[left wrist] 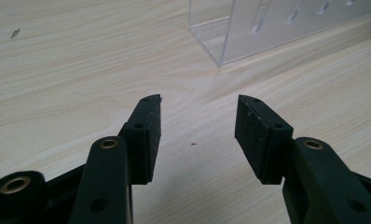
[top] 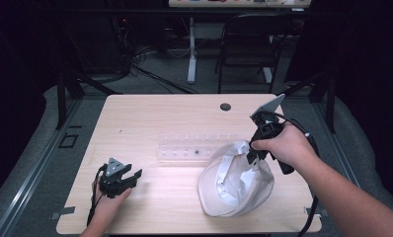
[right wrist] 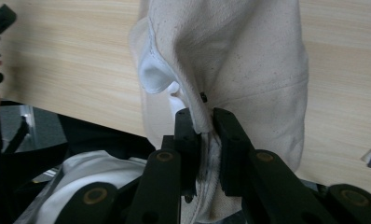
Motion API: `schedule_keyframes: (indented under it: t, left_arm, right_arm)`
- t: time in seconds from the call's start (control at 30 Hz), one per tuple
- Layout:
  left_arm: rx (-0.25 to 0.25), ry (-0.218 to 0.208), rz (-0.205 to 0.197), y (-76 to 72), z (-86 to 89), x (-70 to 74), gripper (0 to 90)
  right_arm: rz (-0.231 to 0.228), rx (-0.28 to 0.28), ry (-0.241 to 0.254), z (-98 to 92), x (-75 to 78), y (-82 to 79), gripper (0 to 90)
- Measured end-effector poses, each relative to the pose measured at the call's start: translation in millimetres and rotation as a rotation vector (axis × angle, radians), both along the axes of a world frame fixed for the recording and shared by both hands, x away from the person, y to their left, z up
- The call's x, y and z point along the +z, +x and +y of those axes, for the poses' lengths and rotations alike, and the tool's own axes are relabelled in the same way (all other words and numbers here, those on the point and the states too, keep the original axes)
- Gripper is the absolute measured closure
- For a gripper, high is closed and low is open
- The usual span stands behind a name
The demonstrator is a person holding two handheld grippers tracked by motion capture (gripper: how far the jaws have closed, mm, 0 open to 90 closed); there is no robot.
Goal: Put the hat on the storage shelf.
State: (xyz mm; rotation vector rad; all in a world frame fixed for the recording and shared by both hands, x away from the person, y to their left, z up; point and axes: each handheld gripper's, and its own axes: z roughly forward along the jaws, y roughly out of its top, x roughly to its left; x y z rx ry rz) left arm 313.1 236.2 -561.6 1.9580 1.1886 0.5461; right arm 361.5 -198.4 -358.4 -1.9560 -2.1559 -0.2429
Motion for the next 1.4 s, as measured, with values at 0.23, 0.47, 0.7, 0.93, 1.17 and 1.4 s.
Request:
schedule_keyframes:
  t: [0.23,0.47,0.7,0.93,1.17,1.4]
  left_arm:
    - [0.003,-0.001,0.000,-0.1,-0.3,-0.3,51.1]
    - [0.001,-0.001,0.001,0.0,0.0,-0.2,51.1]
    - [0.003,-0.002,0.003,0.1,-0.4,-0.6,51.1]
    - [0.001,0.000,0.002,0.0,-0.8,-0.6,51.1]
    - [0.001,0.000,0.002,0.1,-0.6,-0.6,51.1]
    - [-0.003,0.000,0.001,0.0,-0.8,-0.5,51.1]
  right_arm:
    - [-0.002,-0.019,0.093,-4.5,6.2,-0.9,80.9]
    - [0.017,-0.031,0.168,-12.2,13.6,0.3,80.9]
    - [0.008,-0.050,0.215,-17.6,20.0,0.8,81.0]
    - [-0.013,-0.071,0.283,-22.8,30.5,1.3,81.1]
    - [-0.027,-0.077,0.339,-22.8,44.7,5.0,81.2]
    - [-0.044,-0.083,0.391,-18.2,55.7,12.0,81.3]
